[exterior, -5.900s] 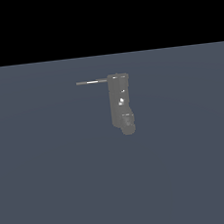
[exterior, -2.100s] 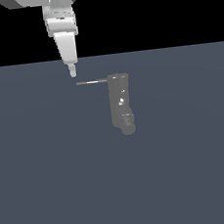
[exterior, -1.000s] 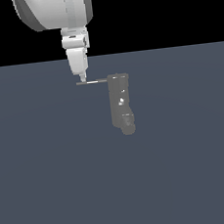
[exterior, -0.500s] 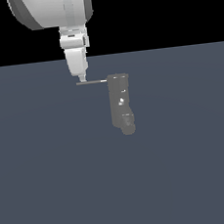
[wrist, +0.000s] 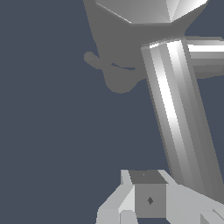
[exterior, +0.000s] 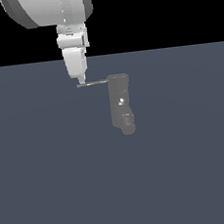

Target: Turn on the faucet by rotating a designated handle.

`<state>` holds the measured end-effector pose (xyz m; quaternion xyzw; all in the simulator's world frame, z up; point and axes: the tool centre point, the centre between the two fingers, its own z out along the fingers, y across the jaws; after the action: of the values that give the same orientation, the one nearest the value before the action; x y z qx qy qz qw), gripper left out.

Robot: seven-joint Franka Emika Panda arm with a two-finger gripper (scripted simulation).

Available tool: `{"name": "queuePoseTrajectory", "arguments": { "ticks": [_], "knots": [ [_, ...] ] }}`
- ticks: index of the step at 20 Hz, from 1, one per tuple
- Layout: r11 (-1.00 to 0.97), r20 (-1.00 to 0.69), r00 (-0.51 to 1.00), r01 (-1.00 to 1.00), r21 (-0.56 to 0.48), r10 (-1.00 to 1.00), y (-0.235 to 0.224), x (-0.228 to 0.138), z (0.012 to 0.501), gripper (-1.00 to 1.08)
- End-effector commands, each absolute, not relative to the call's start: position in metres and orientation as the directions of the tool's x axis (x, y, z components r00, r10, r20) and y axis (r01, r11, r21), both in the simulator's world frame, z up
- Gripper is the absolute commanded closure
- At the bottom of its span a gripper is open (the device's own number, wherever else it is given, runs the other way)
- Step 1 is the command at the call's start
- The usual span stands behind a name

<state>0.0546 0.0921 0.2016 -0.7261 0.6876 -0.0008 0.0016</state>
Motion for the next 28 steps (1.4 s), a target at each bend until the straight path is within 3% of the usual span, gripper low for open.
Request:
{"name": "queuePoseTrajectory", "arguments": {
  "ticks": [1, 17, 28],
  "knots": [
    [-0.053, 0.000, 0.053, -0.999, 0.000, -0.999, 0.090, 0.046, 0.202, 1.08],
    [-0.053, 0.000, 0.053, -0.999, 0.000, -0.999, 0.087, 0.002, 0.202, 1.08],
    [-0.050, 0.000, 0.050, -0.999, -0.002, -0.999, 0.059, -0.017, 0.202, 1.08]
  ]
}}
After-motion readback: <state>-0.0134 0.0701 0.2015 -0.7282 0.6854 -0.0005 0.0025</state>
